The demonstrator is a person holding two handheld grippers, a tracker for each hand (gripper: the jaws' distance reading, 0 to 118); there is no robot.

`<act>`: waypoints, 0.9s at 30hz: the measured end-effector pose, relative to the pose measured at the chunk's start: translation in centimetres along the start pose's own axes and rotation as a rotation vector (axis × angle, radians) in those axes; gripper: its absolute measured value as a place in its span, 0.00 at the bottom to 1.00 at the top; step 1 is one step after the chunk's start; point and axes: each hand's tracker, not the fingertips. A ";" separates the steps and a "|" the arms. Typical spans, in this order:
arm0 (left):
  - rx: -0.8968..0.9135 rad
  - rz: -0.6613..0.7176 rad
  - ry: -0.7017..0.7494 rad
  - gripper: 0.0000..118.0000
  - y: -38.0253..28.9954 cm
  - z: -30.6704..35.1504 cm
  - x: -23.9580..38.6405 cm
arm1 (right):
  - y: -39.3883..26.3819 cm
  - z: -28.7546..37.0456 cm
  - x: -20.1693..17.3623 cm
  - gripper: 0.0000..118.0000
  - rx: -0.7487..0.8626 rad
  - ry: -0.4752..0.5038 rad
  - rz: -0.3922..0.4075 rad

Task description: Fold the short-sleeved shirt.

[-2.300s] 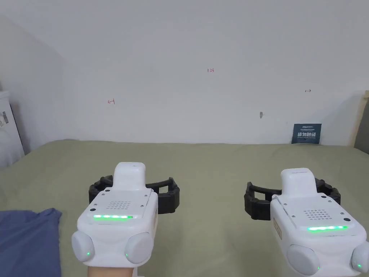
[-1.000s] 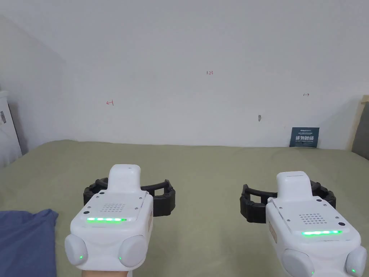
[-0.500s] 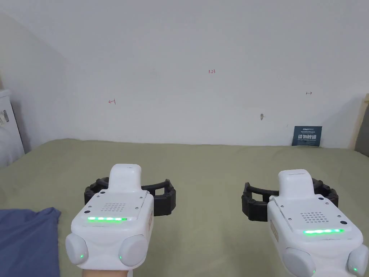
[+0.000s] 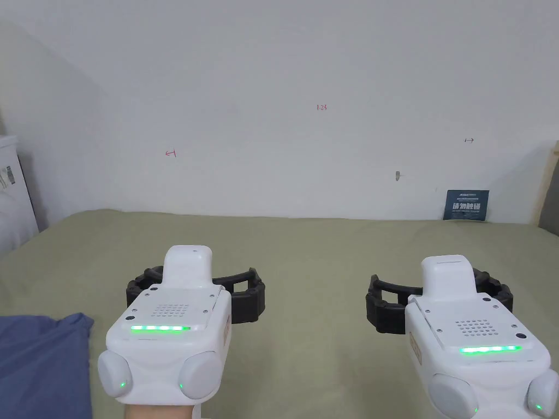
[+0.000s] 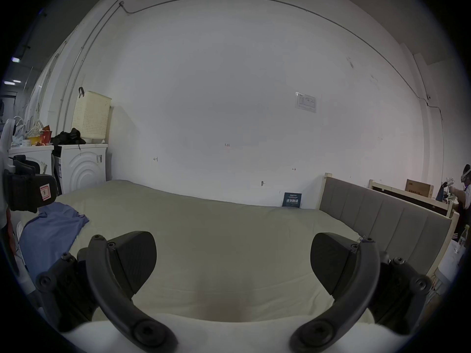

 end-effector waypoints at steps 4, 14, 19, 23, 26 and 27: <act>0.003 -0.006 -0.001 1.00 0.0 0.2 0.1 | 0.0 0.0 0.0 1.00 -0.001 0.000 0.003; 0.007 -0.007 -0.006 1.00 0.1 0.2 0.3 | -0.1 0.0 0.2 1.00 -0.007 0.001 -0.001; 0.003 -0.006 -0.006 1.00 0.1 0.1 0.3 | -0.1 -0.1 0.2 1.00 -0.004 0.002 0.000; 0.003 0.000 -0.009 1.00 0.1 0.1 0.3 | -0.1 -0.1 0.1 1.00 -0.004 0.000 -0.005; 0.004 -0.005 -0.012 1.00 0.1 0.2 0.4 | -0.1 -0.1 0.3 1.00 -0.010 0.004 -0.030; 0.002 -0.009 -0.008 1.00 0.1 0.2 0.5 | -0.1 -0.1 0.4 1.00 -0.013 0.008 -0.038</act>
